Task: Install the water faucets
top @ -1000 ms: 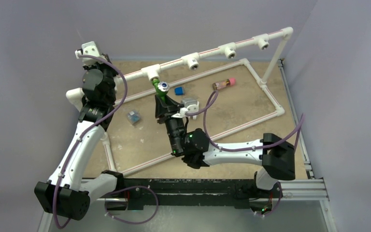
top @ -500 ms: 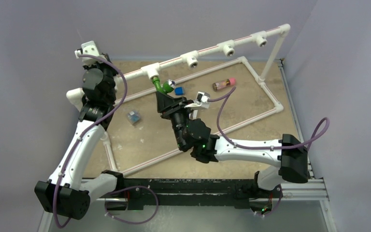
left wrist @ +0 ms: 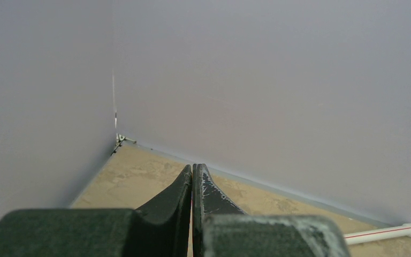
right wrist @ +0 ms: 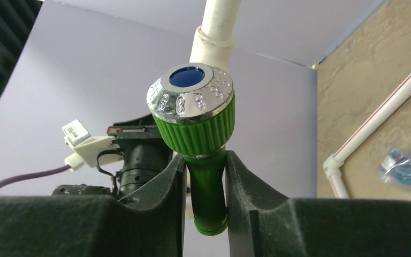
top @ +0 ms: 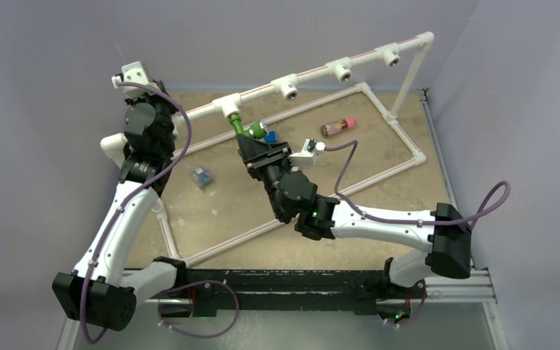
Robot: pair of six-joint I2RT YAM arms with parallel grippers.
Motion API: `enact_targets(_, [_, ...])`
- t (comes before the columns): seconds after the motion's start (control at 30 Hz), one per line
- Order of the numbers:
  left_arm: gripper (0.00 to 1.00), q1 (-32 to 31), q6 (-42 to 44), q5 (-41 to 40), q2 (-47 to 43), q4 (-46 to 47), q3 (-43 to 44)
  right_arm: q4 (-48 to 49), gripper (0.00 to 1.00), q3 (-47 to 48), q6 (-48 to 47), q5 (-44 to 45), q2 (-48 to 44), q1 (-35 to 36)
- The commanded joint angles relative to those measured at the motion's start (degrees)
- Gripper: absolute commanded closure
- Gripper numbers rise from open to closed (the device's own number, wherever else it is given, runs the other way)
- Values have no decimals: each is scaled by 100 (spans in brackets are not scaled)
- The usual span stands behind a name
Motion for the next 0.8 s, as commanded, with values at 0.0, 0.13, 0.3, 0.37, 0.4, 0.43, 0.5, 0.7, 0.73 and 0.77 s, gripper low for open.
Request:
enact_targets(0.0, [100, -433, -286, 495, -5, -1974, -443, -705, 100, 275, 1323, -271, 252, -566])
enact_targets(0.13, [100, -486, -332, 536, -17, -2022, -438, -977, 100, 313, 1983, -393, 223, -598])
enact_targets(0.3, [100, -586, -361, 537, -19, -2073, -411, -1138, 100, 304, 2618, -480, 213, -603])
enact_targets(0.37, [100, -638, -365, 522, -2, -2080, -397, -1211, 100, 297, 2834, -491, 234, -603])
enact_targets(0.4, [100, -669, -383, 532, 1, -2096, -392, -1241, 100, 289, 2946, -489, 251, -603])
enact_targets(0.43, [100, -683, -405, 549, 11, -2113, -387, -1257, 100, 283, 3061, -474, 275, -603])
enact_targets(0.5, [100, -727, -453, 594, 21, -2138, -383, -1245, 100, 253, 3271, -389, 331, -603])
enact_targets(0.7, [100, -890, -512, 583, 17, -2160, -365, -1096, 100, 179, 3721, -166, 520, -594])
enact_targets(0.73, [100, -906, -525, 583, 17, -2171, -365, -1106, 100, 181, 3793, -142, 540, -590])
enact_targets(0.77, [100, -930, -540, 591, 10, -2172, -365, -1109, 100, 174, 3833, -115, 561, -586])
